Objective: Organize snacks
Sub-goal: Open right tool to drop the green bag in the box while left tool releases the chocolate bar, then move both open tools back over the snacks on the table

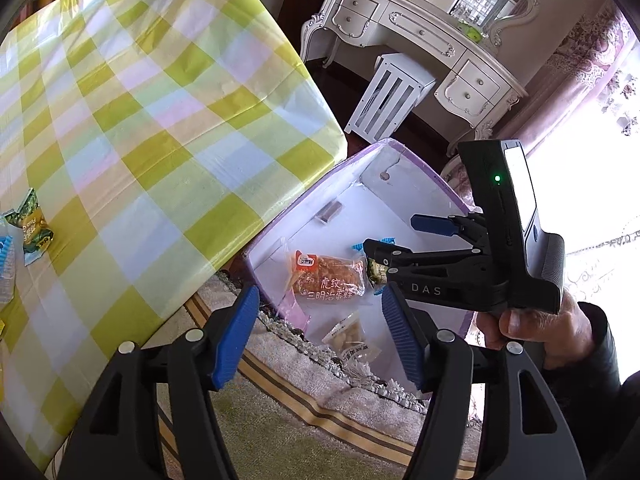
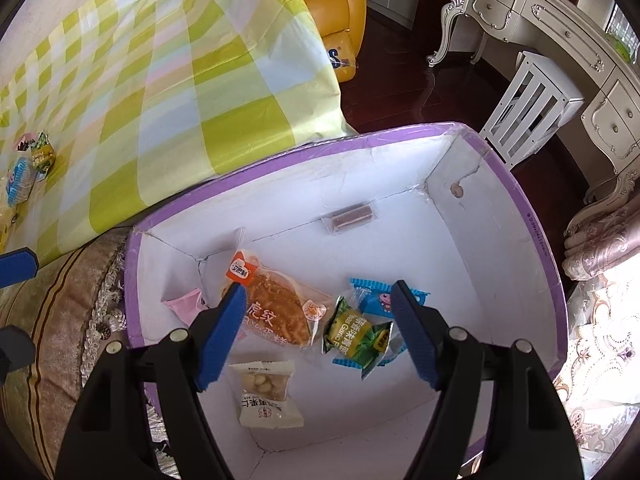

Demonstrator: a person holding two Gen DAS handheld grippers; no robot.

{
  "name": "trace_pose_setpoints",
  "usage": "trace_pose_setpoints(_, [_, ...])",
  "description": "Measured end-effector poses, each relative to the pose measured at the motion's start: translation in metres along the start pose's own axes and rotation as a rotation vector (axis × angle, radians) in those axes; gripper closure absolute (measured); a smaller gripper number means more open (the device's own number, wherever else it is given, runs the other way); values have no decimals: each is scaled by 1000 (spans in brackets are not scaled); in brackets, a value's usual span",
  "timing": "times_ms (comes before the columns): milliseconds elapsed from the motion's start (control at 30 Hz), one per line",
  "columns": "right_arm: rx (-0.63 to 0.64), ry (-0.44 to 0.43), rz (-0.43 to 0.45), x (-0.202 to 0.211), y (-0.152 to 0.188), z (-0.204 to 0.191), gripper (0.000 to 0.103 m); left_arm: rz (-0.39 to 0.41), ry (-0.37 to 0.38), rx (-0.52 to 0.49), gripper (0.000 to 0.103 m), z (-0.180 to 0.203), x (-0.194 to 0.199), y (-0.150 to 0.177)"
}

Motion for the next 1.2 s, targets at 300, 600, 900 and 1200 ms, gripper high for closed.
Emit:
trace_pose_setpoints(300, [52,-46,25,11,-16,-39,27,74,-35,97,41,-34,22,-3])
trace_pose_setpoints(600, [107,-88,52,22,-36,-89,26,168,-83,220,41,-85,55,4])
trace_pose_setpoints(900, [177,-149,58,27,-46,-145,26,260,-177,365,41,-150,95,23])
trace_pose_setpoints(1200, [218,-224,66,30,-55,-203,26,346,-298,491,41,-211,141,56])
Point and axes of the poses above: each gripper's, at about its wrist camera, not at the fingertips, and x roughly against the way its jaws point, z to its right, y to its underside, the point moved 7 cm from there along -x, roughly the way its jaws point, and after that the axes turned 2 degrees about -x, right-handed, at the moved point
